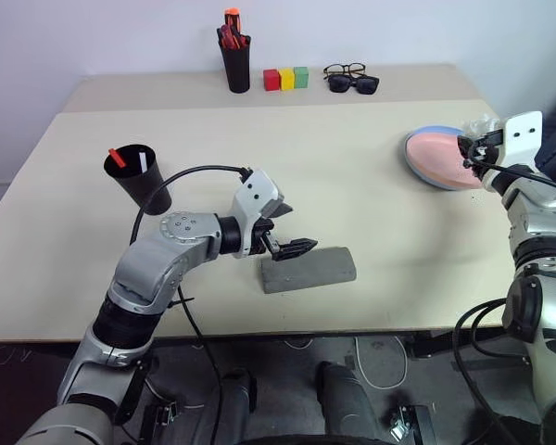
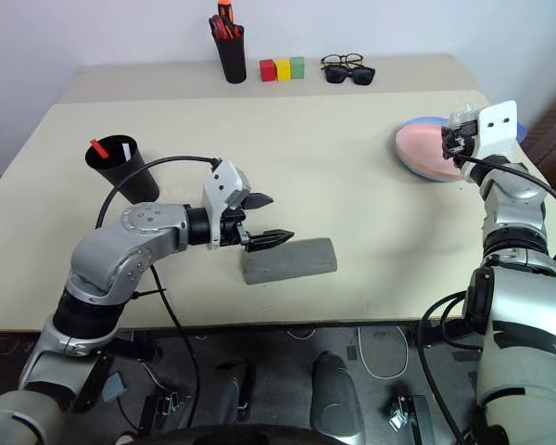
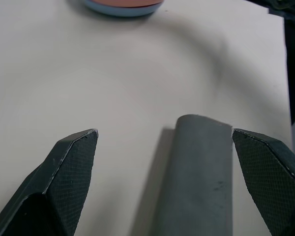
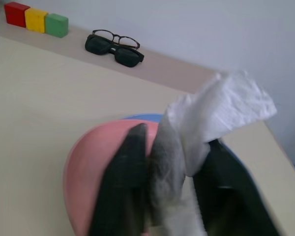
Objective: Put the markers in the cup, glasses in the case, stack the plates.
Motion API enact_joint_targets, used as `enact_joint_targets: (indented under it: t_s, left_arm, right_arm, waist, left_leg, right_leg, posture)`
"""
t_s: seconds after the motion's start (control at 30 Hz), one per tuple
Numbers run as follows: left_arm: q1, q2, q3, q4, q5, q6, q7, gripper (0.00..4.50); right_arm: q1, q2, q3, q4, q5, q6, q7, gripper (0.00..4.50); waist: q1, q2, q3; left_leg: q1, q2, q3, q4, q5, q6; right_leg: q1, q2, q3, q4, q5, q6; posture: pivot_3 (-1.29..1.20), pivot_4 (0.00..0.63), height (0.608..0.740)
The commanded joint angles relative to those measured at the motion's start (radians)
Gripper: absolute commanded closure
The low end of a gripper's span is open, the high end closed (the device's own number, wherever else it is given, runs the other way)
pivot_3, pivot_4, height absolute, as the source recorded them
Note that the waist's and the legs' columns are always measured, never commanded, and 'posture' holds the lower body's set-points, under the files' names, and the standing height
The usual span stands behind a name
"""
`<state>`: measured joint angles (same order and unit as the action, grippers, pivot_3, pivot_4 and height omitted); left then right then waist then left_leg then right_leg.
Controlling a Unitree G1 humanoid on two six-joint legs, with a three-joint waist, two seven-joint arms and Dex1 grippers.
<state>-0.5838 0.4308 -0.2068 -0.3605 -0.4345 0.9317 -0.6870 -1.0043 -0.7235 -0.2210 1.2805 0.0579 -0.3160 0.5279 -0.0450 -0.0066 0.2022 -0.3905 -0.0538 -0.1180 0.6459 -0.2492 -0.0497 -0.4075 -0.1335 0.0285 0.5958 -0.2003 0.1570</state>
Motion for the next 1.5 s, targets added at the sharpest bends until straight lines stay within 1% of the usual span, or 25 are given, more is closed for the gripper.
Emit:
enact_joint_targets:
  t_s: [0.03,0.17,0.27,0.43,0.53,0.63,0.73,0.83,0.93,1.1,1.27,1.4,1.5]
  left_arm:
    - [0.002,0.003,0.029,-0.051,-0.025,0.011,0.011,0.0]
    - [-0.001,0.003,0.017,-0.04,-0.031,0.008,0.011,0.0]
    - [-0.009,-0.004,0.008,-0.029,-0.03,0.003,0.007,0.0]
    - [-0.021,-0.013,-0.006,-0.002,-0.025,-0.012,-0.01,0.0]
    - [-0.025,-0.018,-0.014,0.01,-0.022,-0.021,-0.019,0.0]
    - [-0.028,-0.022,-0.018,0.016,-0.02,-0.026,-0.023,0.0]
    - [-0.025,-0.02,-0.016,0.012,-0.02,-0.027,-0.026,0.0]
    - [-0.023,-0.015,-0.011,0.009,-0.019,-0.026,-0.028,0.0]
    - [-0.019,-0.009,-0.005,0.001,-0.017,-0.023,-0.025,0.0]
    - [-0.009,0.004,0.012,-0.026,-0.023,-0.005,-0.006,0.0]
    - [0.008,0.018,0.032,-0.058,-0.035,0.021,0.018,0.0]
    - [0.019,0.022,0.045,-0.081,-0.049,0.045,0.034,0.0]
    - [0.027,0.027,0.045,-0.083,-0.053,0.046,0.036,0.0]
  right_arm:
    - [-0.031,-0.008,-0.009,-0.008,-0.007,-0.039,-0.031,1.19]
    - [-0.019,-0.028,-0.047,-0.024,0.032,-0.047,-0.003,1.19]
    - [0.01,-0.052,-0.072,-0.049,0.063,-0.043,0.061,1.19]
    - [0.133,-0.094,-0.101,-0.142,0.137,0.024,0.289,1.19]
    - [0.249,-0.108,-0.121,-0.238,0.205,0.138,0.429,1.19]
    - [0.355,-0.115,-0.127,-0.343,0.243,0.233,0.503,1.19]
    - [0.4,-0.113,-0.127,-0.387,0.253,0.29,0.505,1.19]
    - [0.404,-0.102,-0.117,-0.393,0.248,0.31,0.497,1.19]
    - [0.368,-0.084,-0.099,-0.345,0.224,0.286,0.471,1.19]
    - [0.263,-0.056,-0.071,-0.23,0.183,0.233,0.431,1.19]
    - [0.178,-0.033,-0.056,-0.135,0.141,0.16,0.36,1.19]
    - [0.164,-0.027,-0.057,-0.111,0.137,0.148,0.368,1.19]
    - [0.179,-0.027,-0.068,-0.13,0.157,0.162,0.411,1.19]
  waist:
    - [0.001,0.0,0.0]
    - [0.0,0.0,0.0]
    - [0.0,0.0,0.0]
    - [0.001,0.0,0.0]
    - [0.001,0.0,0.0]
    - [-0.001,0.0,0.0]
    - [-0.007,0.001,0.0]
    - [-0.009,0.001,0.0]
    - [-0.005,0.001,0.0]
    - [-0.004,0.0,0.0]
    - [0.002,0.0,0.0]
    - [0.003,0.0,0.0]
    - [0.001,0.0,0.0]
  left_leg:
    - [0.0,0.0,0.0,0.0,0.0,0.0]
    - [0.0,0.0,0.0,0.0,0.0,0.0]
    - [0.0,0.0,0.0,0.0,0.0,0.0]
    - [0.0,0.0,0.0,0.0,0.0,0.0]
    - [0.001,0.0,0.0,0.0,0.0,0.0]
    - [0.001,0.0,0.0,0.001,0.0,0.0]
    - [0.001,0.0,0.0,0.001,0.0,0.0]
    - [0.002,0.0,0.0,0.001,0.0,0.0]
    - [0.002,0.0,0.0,0.001,0.0,0.0]
    - [0.002,0.0,0.0,0.001,0.0,0.0]
    - [0.001,0.0,0.0,0.001,0.0,0.0]
    - [0.001,0.0,0.0,0.001,0.0,0.0]
    - [0.001,0.0,0.0,0.001,0.0,0.0]
  right_leg:
    - [0.0,0.0,0.0,0.0,0.0,0.0]
    - [0.0,0.0,0.0,0.0,0.0,0.0]
    - [0.0,0.0,0.0,0.0,0.0,0.0]
    - [0.001,0.0,0.0,-0.001,0.0,0.0]
    - [0.002,0.0,0.0,0.0,0.0,0.0]
    - [0.002,0.0,0.0,0.0,0.0,0.0]
    - [0.001,0.0,0.0,0.0,0.0,0.0]
    - [0.002,0.0,0.0,0.001,0.0,0.0]
    - [0.002,0.0,0.0,0.001,0.0,0.0]
    - [0.002,0.0,0.0,0.001,0.0,0.0]
    - [0.001,0.0,0.0,0.001,0.0,0.0]
    - [0.001,0.0,0.0,0.0,0.0,0.0]
    - [0.001,0.0,0.0,0.0,0.0,0.0]
  posture:
    - [0.0,0.15,0.74]
    - [0.0,0.15,0.74]
    - [0.0,0.15,0.74]
    - [0.0,0.15,0.74]
    - [0.0,0.15,0.74]
    - [0.0,0.15,0.74]
    - [0.0,0.15,0.74]
    - [0.0,0.15,0.74]
    - [0.0,0.15,0.74]
    - [0.0,0.15,0.74]
    - [0.0,0.15,0.74]
    - [0.0,0.15,0.74]
    - [0.0,0.15,0.74]
